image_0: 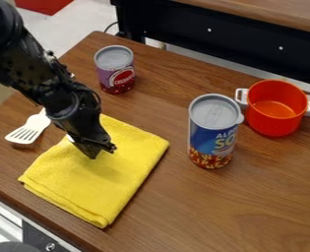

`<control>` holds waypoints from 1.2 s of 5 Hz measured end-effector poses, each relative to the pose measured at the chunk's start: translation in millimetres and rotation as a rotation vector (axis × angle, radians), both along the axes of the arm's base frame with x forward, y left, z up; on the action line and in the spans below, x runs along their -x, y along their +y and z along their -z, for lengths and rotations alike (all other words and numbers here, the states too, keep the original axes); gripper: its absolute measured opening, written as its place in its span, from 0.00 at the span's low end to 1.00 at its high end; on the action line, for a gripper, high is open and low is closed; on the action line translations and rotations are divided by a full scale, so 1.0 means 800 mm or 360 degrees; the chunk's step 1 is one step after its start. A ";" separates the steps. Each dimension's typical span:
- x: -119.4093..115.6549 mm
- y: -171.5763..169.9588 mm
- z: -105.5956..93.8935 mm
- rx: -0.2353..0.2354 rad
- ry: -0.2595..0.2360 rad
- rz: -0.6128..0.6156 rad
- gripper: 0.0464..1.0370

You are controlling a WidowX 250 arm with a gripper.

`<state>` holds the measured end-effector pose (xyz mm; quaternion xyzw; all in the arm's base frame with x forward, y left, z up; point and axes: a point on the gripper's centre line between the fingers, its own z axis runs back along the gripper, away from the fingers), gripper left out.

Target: Move the yellow towel to the upper left side corner.

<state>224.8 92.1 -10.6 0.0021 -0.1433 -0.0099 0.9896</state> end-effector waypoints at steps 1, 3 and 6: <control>-0.014 -0.009 0.006 -0.0002 -0.0021 -0.0020 0.01; -0.040 -0.015 0.008 0.0037 -0.0094 -0.0043 0.01; -0.095 -0.035 0.001 0.0114 -0.0189 -0.0142 0.01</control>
